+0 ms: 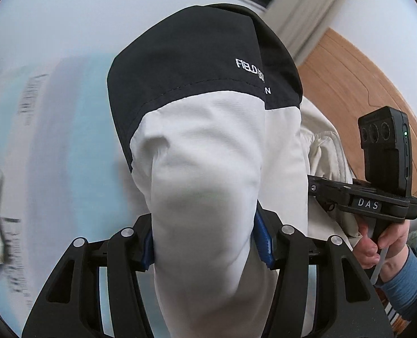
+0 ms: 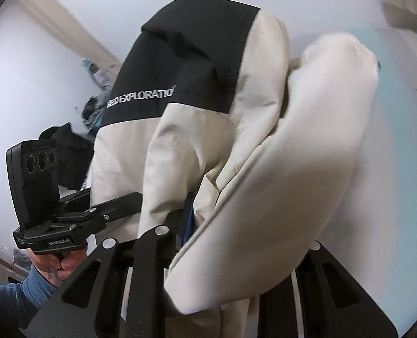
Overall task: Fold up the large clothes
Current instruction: 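Lift the jacket bundle with both tools and carry it toward the clothes pile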
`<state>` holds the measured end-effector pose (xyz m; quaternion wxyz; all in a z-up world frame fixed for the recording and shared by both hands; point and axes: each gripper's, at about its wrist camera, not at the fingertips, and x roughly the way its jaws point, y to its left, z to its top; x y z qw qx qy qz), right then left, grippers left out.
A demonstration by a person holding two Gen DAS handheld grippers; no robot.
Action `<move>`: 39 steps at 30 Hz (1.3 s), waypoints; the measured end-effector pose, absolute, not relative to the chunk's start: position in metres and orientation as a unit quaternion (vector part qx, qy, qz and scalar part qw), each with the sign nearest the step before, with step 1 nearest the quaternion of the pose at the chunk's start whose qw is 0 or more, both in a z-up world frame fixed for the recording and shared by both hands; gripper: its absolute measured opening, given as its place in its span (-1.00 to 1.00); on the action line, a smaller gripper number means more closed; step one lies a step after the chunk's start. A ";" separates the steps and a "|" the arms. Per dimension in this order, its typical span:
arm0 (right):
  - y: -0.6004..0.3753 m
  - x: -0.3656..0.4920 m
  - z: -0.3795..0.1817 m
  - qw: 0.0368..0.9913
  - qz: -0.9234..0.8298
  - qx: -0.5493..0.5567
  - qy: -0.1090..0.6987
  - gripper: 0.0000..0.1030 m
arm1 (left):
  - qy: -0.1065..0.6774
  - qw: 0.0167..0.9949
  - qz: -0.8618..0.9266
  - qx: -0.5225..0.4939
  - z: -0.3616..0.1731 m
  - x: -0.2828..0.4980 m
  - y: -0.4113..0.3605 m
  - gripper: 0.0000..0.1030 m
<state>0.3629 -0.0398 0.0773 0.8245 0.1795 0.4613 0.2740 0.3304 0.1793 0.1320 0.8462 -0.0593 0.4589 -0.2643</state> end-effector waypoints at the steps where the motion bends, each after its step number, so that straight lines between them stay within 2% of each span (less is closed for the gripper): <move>1: -0.010 0.366 0.080 0.824 0.282 0.174 0.460 -0.57 | 0.457 0.849 -0.259 -0.062 0.134 0.330 0.198 0.03; 7: 0.145 0.387 0.085 0.811 0.325 0.169 0.456 -0.59 | 0.447 0.869 -0.205 -0.059 0.143 0.333 0.350 0.01; 18: 0.387 0.437 0.172 0.802 0.395 0.116 0.434 -0.60 | 0.422 0.894 -0.125 -0.081 0.223 0.368 0.589 0.01; 22: 0.439 0.448 0.180 0.788 0.417 0.091 0.444 -0.60 | 0.428 0.895 -0.095 -0.087 0.231 0.377 0.662 0.01; 25: 0.474 0.458 0.166 0.774 0.423 0.071 0.466 -0.60 | 0.445 0.885 -0.082 -0.106 0.213 0.381 0.707 0.01; 30: 0.520 0.464 0.116 0.752 0.425 0.033 0.503 -0.60 | 0.464 0.872 -0.078 -0.133 0.146 0.393 0.769 0.01; 35: 0.570 0.482 0.071 0.741 0.414 0.015 0.529 -0.61 | 0.463 0.867 -0.076 -0.168 0.095 0.395 0.800 0.04; 39: 0.586 0.489 0.038 0.738 0.394 -0.012 0.547 -0.61 | 0.464 0.870 -0.058 -0.158 0.061 0.397 0.803 0.07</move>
